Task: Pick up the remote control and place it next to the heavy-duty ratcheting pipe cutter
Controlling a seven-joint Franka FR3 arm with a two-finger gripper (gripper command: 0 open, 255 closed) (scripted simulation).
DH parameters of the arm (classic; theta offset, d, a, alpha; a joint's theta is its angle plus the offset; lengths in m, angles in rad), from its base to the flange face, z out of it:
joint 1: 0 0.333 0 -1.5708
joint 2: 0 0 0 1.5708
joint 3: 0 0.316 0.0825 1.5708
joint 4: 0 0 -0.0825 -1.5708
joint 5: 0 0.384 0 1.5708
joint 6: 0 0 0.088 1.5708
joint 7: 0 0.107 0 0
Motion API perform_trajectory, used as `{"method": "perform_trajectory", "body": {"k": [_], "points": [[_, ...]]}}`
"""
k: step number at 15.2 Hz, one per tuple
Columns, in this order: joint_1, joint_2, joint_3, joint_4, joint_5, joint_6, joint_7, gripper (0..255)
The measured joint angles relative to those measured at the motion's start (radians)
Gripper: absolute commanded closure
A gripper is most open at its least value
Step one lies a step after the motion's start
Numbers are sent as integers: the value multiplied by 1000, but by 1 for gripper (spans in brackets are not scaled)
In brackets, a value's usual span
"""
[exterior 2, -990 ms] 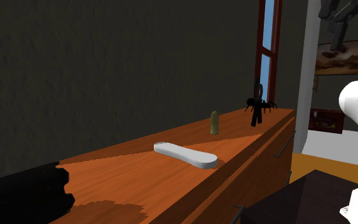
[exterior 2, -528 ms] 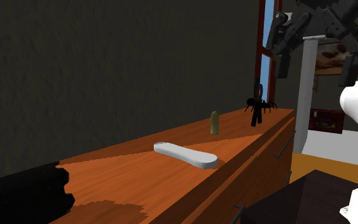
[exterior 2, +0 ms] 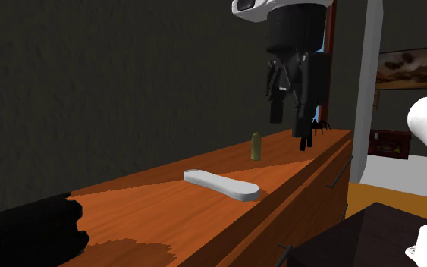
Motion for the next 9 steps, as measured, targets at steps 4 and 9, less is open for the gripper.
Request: {"method": "perform_trajectory", "body": {"k": [4,9], "points": [[-49,91,-53,19,14,83,50,0],[-103,203,-117,55,50,169,104,0]]}}
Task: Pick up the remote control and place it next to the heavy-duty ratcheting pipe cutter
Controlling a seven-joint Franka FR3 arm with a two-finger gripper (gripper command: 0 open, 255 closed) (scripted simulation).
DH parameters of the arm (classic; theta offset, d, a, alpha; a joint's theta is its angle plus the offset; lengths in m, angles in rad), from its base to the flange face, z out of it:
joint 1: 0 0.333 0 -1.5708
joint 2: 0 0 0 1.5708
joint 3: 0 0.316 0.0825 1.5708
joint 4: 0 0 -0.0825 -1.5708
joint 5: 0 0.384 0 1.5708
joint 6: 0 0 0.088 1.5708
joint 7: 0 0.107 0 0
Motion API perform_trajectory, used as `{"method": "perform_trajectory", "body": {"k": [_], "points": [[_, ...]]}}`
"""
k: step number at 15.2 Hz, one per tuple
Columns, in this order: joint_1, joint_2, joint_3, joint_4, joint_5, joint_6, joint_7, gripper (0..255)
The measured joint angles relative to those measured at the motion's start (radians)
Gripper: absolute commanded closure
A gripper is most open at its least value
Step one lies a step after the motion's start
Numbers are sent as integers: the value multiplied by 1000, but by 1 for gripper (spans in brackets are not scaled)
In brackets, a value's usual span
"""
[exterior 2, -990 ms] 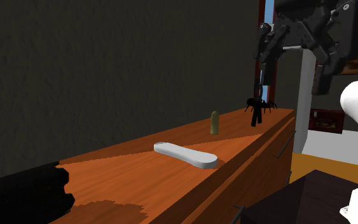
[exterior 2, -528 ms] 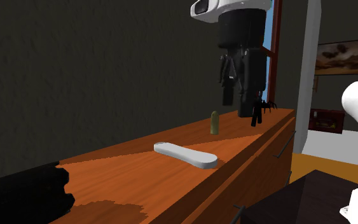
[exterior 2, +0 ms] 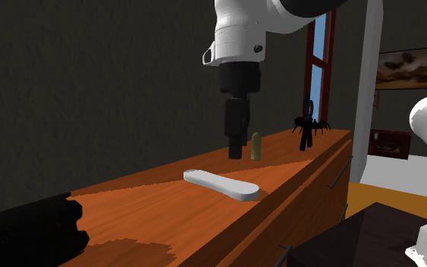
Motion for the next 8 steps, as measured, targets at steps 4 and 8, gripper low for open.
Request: {"method": "perform_trajectory", "body": {"k": [4,8], "points": [[-48,92,-60,41,44,58,18,0],[-92,180,-111,57,102,131,37,0]]}}
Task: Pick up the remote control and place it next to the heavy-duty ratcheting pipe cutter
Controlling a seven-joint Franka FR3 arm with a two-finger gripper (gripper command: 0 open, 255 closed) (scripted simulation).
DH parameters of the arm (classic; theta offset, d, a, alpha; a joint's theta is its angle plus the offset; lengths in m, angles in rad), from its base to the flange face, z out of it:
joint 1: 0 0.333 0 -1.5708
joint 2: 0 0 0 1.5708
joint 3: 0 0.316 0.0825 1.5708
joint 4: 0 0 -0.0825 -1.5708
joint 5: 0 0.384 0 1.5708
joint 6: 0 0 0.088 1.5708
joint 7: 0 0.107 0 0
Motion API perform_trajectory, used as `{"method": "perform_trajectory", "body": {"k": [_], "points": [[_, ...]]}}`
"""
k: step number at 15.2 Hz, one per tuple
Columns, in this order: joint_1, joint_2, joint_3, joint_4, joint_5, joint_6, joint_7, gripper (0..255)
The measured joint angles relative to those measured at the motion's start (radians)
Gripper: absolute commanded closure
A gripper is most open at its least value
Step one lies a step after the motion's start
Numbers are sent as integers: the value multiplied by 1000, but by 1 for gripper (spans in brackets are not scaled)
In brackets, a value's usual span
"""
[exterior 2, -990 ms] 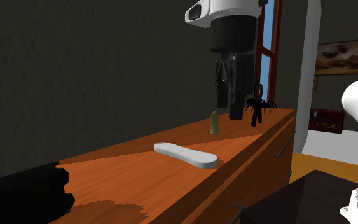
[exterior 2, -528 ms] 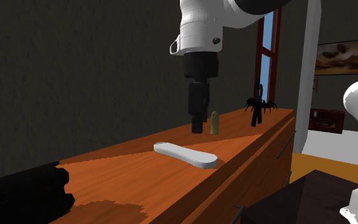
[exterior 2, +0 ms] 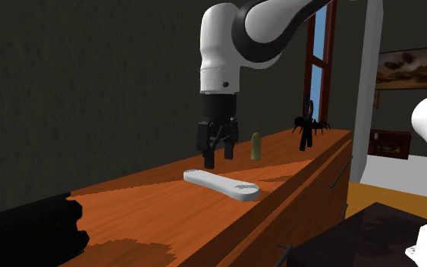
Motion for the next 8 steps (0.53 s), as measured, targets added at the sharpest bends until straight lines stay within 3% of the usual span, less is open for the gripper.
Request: {"method": "perform_trajectory", "body": {"k": [8], "points": [[-17,85,-15,-16,52,96,-9,0]]}}
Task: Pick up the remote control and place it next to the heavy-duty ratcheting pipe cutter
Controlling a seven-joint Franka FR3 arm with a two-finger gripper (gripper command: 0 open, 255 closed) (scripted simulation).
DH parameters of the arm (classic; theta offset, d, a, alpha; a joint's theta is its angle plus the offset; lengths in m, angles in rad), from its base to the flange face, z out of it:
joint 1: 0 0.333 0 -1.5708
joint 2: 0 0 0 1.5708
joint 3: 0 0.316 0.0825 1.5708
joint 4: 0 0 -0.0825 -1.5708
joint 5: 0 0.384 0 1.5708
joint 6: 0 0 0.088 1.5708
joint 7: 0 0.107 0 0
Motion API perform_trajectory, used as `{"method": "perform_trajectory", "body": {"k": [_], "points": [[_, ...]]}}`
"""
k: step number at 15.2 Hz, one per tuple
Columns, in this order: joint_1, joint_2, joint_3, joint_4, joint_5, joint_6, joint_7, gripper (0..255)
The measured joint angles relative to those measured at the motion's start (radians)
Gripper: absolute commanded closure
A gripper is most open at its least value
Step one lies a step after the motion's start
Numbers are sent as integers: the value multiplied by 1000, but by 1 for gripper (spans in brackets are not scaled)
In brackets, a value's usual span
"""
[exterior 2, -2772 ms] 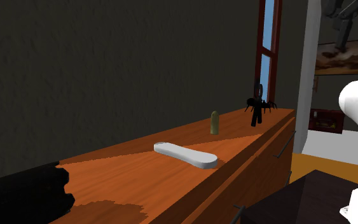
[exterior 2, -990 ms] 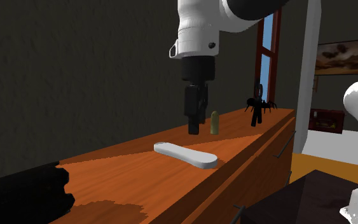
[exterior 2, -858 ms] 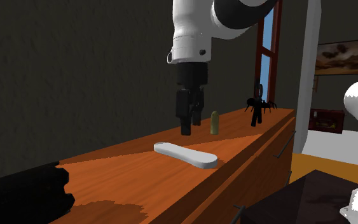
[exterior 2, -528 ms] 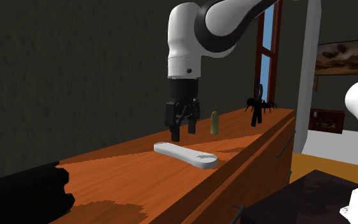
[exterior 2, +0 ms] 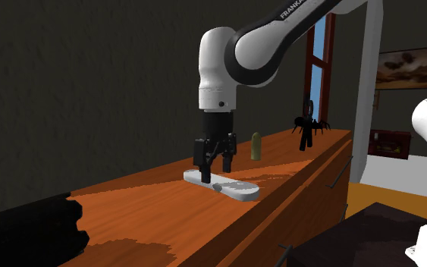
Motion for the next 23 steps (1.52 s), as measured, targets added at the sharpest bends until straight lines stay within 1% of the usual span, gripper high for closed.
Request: {"method": "perform_trajectory", "body": {"k": [3,7,8,18,23], "points": [[0,13,1,-6,7,18,-5,0],[-1,15,1,-7,8,21,-6,0],[-1,15,1,-7,8,21,-6,255],[-1,15,1,-7,8,21,-6,255],[1,-20,-1,11,-11,-29,8,255]]}}
